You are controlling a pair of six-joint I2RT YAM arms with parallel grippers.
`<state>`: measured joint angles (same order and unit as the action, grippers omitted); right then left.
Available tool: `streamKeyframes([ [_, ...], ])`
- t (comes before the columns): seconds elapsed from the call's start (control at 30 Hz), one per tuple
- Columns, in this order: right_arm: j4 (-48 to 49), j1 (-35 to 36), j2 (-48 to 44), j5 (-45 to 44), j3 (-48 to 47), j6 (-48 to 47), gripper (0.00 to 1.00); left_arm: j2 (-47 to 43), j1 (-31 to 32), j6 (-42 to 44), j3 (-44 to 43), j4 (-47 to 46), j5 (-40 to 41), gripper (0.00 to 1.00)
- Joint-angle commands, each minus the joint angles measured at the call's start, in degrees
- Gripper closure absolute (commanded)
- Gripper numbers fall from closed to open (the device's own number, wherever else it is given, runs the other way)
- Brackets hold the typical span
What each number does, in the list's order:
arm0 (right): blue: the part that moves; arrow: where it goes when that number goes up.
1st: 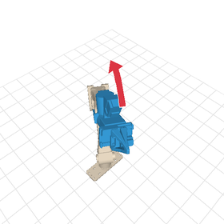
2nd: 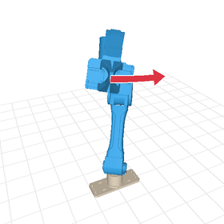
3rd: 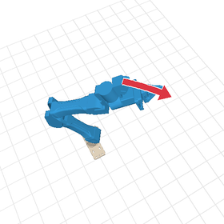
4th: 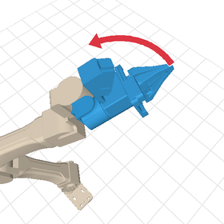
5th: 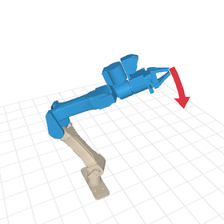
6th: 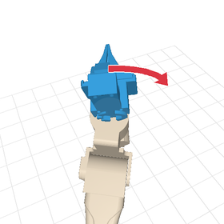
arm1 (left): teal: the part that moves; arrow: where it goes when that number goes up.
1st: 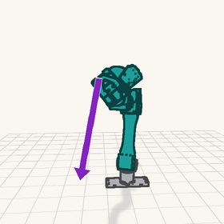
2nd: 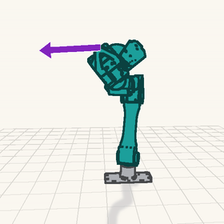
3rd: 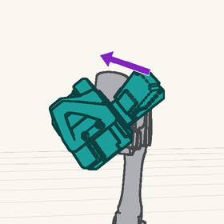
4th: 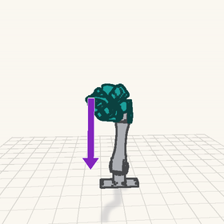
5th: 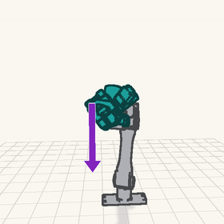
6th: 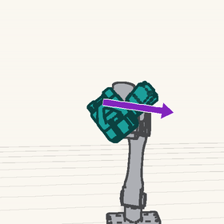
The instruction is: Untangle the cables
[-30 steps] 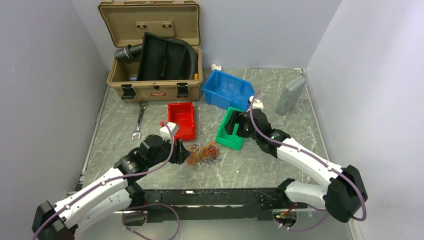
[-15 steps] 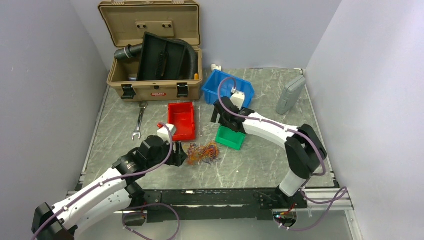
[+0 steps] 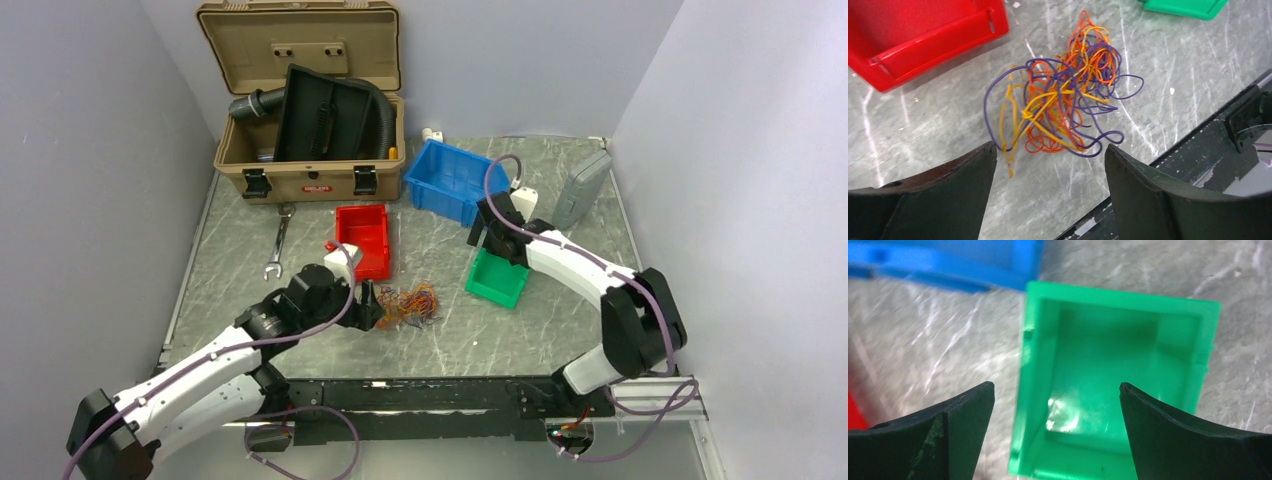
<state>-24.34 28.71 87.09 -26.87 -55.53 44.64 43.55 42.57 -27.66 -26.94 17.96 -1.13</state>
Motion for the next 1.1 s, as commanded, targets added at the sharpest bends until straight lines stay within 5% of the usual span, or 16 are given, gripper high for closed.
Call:
streamKeyframes([
  [0.0, 2.3, 3.8, -7.2, 7.3, -0.8, -11.9, 0.02, 3.1, 0.0, 1.2, -1.5, -8.2, -5.6, 0.16],
  [0.33, 8.1, 11.8, -19.4, 33.3, 7.7, -21.1, 0.15, 15.9, 2.8, 1.1, -4.9, -11.5, -6.3, 0.16],
  [0.77, 26.2, 20.1, -15.4, 31.3, 20.0, -10.7, 0.35, 24.7, 5.7, -0.8, -5.2, -19.2, -6.7, 0.19],
  [1.07, 31.4, 21.4, -7.4, 21.4, 22.2, -5.5, 0.52, 28.0, 6.5, -3.7, -3.5, -24.0, -5.4, 0.23],
])
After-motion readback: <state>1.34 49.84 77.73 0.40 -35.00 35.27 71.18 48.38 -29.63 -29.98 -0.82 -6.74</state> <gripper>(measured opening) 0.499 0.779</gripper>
